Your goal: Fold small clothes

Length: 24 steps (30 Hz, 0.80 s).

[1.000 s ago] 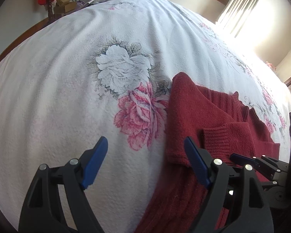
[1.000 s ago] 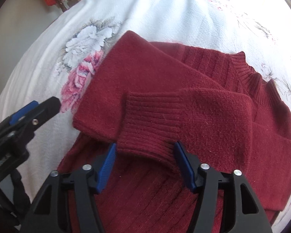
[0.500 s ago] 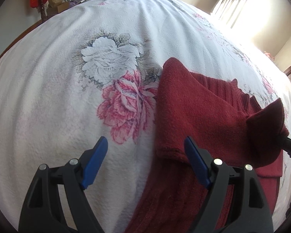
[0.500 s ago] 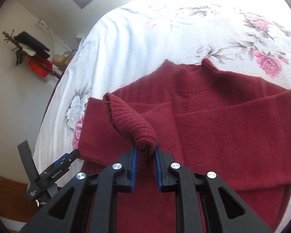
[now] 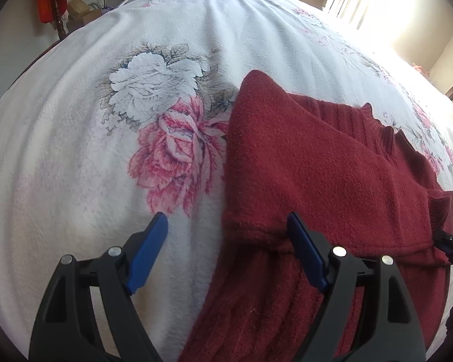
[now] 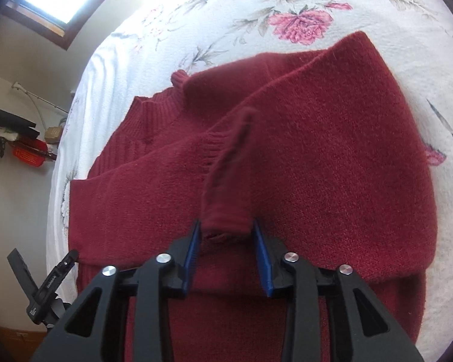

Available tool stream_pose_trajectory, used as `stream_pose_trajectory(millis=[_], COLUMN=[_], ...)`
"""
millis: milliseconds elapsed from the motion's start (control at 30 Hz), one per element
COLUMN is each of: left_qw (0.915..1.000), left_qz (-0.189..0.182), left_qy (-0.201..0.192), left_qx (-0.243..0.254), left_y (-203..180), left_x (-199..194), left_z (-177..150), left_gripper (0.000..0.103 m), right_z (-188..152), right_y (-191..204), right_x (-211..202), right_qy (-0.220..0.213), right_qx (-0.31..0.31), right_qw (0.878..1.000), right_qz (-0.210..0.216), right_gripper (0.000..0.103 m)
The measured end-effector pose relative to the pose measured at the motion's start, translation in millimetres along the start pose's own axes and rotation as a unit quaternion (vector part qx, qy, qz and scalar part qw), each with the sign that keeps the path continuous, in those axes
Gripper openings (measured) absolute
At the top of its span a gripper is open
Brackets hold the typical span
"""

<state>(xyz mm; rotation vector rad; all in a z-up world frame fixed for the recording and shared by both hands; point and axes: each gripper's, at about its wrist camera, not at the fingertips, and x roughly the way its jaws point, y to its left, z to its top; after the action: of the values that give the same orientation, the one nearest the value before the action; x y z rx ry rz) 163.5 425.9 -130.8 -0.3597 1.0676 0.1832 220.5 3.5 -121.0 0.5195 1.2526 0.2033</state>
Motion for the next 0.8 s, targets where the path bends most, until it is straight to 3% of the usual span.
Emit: stream_pose_trajectory(millis=[67, 167, 233, 267, 300, 400, 667, 733, 800], left_qw=[0.9999, 0.9999, 0.9999, 0.9998, 0.9998, 0.9997, 0.9991, 0.9988, 0.9989], left_qz=[-0.009, -0.010, -0.007, -0.006, -0.004, -0.002, 0.014, 0.018, 0.007], left_qy=[-0.007, -0.008, 0.001, 0.006, 0.010, 0.010, 0.011, 0.012, 0.018], left_qx=[0.001, 0.011, 0.015, 0.016, 0.017, 0.021, 0.038, 0.043, 0.043], left_y=[-2.8, -8.6, -10.7, -11.6, -11.8, -12.2, -17.0, -18.8, -18.2], left_x=[-3.9, -3.8, 1.9, 5.0, 7.4, 9.6, 19.6, 19.1, 12.8], left_z=[0.8, -0.6, -2.3, -3.5, -4.5, -6.2, -11.1, -12.3, -14.7], left_gripper=[0.080, 0.080, 0.080, 0.080, 0.080, 0.081, 0.084, 0.084, 0.084], right_z=[2.6, 10.4, 14.3, 15.2, 14.1, 7.2, 0.3, -1.2, -8.6], right_y=[-6.9, -12.2, -17.6, -22.1, -25.9, -31.2, -33.3, -34.4, -38.2], right_x=[-4.7, -13.8, -13.1, -11.0, -10.4, -16.2, 1.3, -2.3, -19.9], right_qy=[-0.008, -0.026, -0.022, -0.016, -0.014, -0.022, -0.015, -0.014, -0.007], right_qx=[0.020, 0.027, 0.033, 0.037, 0.041, 0.032, 0.009, -0.001, 0.000], right_qw=[0.999, 0.999, 0.999, 0.999, 0.999, 0.999, 0.999, 0.999, 1.000], right_qz=[0.029, 0.000, -0.009, -0.007, -0.004, 0.003, -0.050, -0.039, -0.022], right_gripper=[0.061, 0.059, 0.036, 0.016, 0.012, 0.011, 0.011, 0.012, 0.021])
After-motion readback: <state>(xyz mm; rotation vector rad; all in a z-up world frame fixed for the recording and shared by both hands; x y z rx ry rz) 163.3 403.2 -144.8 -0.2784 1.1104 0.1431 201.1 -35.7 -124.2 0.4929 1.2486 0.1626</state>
